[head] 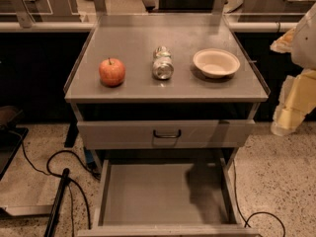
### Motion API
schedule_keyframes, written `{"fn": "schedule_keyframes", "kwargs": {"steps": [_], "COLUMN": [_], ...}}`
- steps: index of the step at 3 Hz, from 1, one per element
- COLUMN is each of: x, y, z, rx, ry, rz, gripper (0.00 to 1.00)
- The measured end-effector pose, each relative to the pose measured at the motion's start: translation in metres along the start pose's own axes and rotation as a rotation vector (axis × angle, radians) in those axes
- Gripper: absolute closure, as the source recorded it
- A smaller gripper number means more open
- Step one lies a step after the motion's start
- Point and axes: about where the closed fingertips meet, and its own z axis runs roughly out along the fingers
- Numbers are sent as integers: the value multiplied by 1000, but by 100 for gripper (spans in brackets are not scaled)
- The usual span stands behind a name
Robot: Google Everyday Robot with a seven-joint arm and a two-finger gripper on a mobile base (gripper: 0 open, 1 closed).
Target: Place apple into middle drawer
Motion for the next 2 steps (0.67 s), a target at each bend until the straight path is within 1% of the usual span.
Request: {"fn": "schedule_keyframes", "kwargs": {"steps": [1,2], "x": [-4,-17], "y": [-3,-11], "z": [1,11], "rx": [12,9], "ry": [-17,-59], "rz": [1,-4], "gripper": [0,0]}}
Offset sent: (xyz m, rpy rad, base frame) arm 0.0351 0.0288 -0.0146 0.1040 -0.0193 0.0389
